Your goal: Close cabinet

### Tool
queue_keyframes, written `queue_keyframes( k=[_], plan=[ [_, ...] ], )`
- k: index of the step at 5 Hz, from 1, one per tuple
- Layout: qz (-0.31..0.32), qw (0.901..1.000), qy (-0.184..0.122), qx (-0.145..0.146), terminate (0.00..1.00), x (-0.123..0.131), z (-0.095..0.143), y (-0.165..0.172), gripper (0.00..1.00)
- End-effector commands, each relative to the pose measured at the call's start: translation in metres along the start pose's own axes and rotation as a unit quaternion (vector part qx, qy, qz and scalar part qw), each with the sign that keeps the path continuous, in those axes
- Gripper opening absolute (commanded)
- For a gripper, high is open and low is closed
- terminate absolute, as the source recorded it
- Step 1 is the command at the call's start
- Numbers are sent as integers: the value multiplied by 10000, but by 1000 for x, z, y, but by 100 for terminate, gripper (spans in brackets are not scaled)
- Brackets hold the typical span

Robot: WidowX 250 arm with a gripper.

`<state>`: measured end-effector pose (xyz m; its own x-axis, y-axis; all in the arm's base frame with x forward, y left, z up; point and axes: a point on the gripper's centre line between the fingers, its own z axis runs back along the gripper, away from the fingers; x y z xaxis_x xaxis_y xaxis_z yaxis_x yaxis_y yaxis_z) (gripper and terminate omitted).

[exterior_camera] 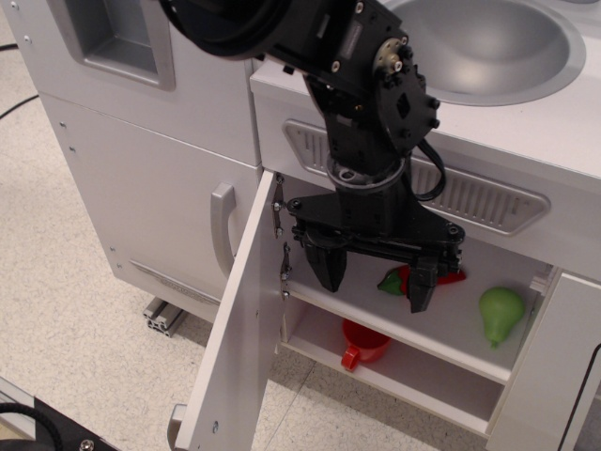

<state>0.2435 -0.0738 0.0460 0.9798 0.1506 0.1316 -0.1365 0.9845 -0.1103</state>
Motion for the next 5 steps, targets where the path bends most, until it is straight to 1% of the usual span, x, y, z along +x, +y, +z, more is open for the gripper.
queue_keyframes(
  k=[1, 2, 3, 4, 5],
  plan=[
    [0, 10000, 0, 0, 0, 0, 0, 0, 100],
    [266, 9995, -182, 9, 0, 10, 13, 22, 100],
    [638, 9976, -223, 115, 0, 18, 27, 52, 100],
    [682, 9967, -344, 259, 0, 11, 34, 81, 100],
    [852, 9955, -228, 350, 0, 3, 28, 100, 100]
  ],
)
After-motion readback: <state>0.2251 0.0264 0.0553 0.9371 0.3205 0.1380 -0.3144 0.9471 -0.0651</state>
